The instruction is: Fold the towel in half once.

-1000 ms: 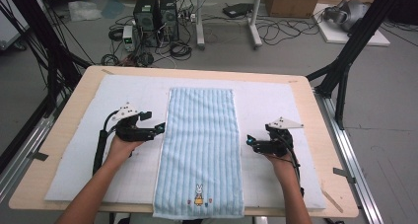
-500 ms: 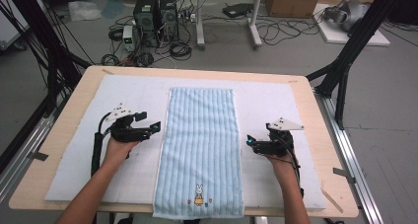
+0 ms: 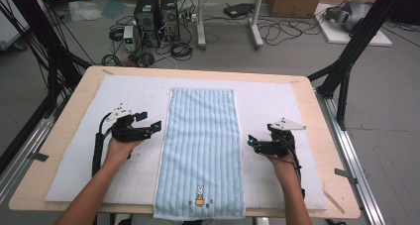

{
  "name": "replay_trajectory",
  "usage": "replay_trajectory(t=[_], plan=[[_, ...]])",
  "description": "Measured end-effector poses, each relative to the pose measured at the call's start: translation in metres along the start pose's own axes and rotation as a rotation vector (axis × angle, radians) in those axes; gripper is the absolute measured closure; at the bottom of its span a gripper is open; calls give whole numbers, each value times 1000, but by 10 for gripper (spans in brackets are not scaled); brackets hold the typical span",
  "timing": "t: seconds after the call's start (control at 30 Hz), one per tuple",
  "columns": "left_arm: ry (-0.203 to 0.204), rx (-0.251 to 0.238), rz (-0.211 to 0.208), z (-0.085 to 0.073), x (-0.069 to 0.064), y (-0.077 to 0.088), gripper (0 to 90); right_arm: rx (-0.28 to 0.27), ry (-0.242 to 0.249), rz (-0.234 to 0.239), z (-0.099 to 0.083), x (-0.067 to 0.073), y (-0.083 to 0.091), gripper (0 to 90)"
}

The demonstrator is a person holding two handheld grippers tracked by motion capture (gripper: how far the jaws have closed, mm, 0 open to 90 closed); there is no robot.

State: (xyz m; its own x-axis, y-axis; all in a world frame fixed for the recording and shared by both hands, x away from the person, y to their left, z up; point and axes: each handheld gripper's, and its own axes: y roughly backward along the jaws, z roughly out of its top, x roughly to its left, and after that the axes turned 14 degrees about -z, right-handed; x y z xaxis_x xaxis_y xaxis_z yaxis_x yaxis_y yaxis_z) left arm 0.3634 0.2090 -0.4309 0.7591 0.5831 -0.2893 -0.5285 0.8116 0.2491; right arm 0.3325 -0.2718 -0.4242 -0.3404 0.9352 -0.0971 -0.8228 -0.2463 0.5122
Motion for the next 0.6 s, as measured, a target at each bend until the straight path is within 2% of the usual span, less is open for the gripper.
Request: replay_trajectory(t=[0.13,0.3,0.6], plan=[[16,2,10,-1,3,-1,200,-2,0,0,0,0,1,116],[42,28,35,4,9,-6,200,-1,4,5,0,1,1,116],[77,94,82,24,26,-32,254,-14,-19,8,0,-2,3,116]])
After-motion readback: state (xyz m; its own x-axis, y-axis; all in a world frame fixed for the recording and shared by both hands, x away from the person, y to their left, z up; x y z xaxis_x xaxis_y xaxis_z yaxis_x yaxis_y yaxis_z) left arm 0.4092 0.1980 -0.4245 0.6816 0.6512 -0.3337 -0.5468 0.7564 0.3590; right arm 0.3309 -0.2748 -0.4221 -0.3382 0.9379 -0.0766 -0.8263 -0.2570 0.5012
